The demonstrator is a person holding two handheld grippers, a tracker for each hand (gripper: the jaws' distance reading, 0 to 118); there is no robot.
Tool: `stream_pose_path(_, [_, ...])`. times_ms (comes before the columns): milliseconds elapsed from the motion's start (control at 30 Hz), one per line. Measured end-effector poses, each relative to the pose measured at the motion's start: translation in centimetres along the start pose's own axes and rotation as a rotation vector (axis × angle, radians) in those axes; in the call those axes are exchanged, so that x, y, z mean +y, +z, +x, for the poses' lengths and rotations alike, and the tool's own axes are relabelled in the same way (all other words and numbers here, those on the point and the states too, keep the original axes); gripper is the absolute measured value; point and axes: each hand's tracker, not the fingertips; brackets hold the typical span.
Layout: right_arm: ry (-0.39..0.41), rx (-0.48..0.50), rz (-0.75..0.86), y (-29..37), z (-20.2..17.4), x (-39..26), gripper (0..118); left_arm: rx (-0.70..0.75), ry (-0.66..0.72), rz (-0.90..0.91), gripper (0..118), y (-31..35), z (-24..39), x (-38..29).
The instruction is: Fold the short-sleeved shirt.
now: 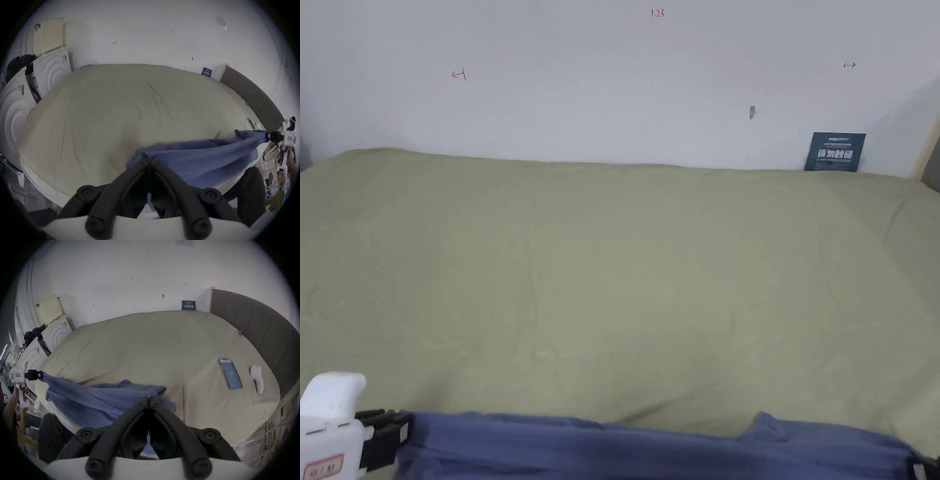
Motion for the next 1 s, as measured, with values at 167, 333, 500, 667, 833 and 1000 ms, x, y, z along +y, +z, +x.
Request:
stream_pose_path(167, [-0.014,-0.015,-0.078,-1.3,-0.2,-4.3,0,-0.016,0.036,-0.043,2,-1.0,-0.7,-3.4])
stream_pose_path(333, [-0.05,-0.021,-0.068,-3.1,0.8,-4.9,21,-0.01,0.035,-0.035,67,-2.0,-1.3,-4.2])
stream_pose_path(500, [-0.068,-0.033,0.014,-1.8,0.5,-3.7,111,0.026,0.056,0.027,108,0.0,-0.7,-3.2])
stream_pose_path(667, [-0.062,-0.047,0.066,-0.7,-2.3,-1.4,110,0.105,0.023,0.073,91,2.2,1.8,-1.8])
stream_pose_path(833, [0.056,-0.156,0.288,2.9,-6.8,-2.7,0,0.191,-0.053,0.143,0,2.6,3.4,-2.0])
stream_pose_path(1000, [0.061,-0.19,0.343,2.8,-10.9,-1.8,0,0.199,-0.038,0.215,0,4.5,4.9,-2.4])
